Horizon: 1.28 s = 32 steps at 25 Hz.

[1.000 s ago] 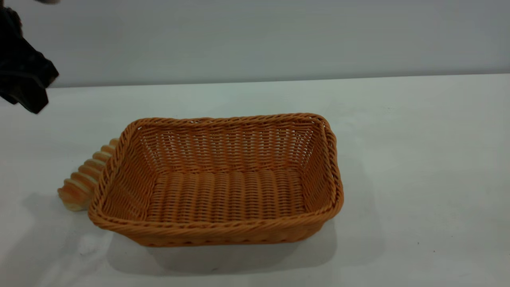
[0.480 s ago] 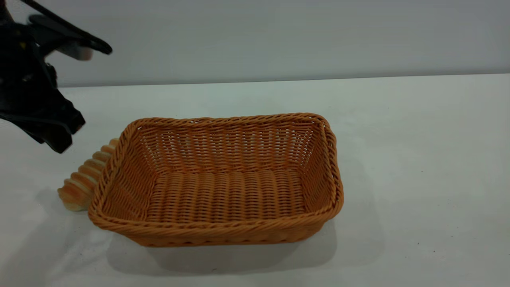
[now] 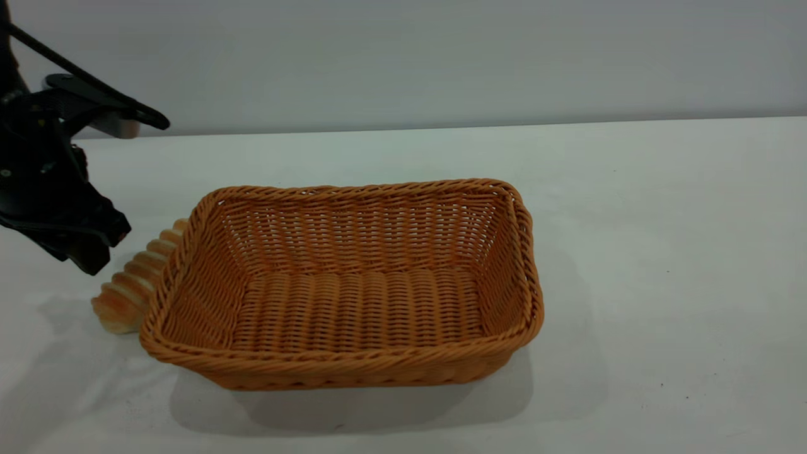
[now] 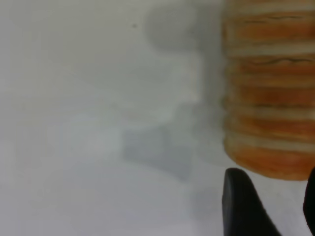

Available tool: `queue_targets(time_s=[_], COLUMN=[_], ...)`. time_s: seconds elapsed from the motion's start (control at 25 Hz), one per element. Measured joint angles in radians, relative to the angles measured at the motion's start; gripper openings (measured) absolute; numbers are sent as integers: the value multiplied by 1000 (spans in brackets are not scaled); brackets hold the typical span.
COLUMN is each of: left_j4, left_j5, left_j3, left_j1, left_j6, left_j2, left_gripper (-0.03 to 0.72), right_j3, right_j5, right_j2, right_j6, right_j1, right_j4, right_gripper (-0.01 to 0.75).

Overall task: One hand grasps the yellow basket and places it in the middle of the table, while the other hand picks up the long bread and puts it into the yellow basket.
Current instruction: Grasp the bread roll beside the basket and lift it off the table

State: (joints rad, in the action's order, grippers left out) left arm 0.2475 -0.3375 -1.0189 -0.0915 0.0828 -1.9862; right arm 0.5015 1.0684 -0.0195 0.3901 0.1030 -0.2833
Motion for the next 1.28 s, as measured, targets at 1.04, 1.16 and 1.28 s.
queue_targets(time_s=[1.04,1.16,1.28], left_j4=[-280,-281,-311], left_j5=[29,26,36], left_j3=[-9,-9,-9], left_j1=[69,92,92], left_j6=[339,339,355], left_j2=[-61,-61,-61], left_gripper=[395,395,395], right_j3=[-2,-2,-2], right_j5=[-15,-15,-15], right_j2=[0,0,0], right_j6=[-7,-7,-7], right_j1=[0,0,0], right_j4=[-15,-15,-15], right_gripper=[320,320,320])
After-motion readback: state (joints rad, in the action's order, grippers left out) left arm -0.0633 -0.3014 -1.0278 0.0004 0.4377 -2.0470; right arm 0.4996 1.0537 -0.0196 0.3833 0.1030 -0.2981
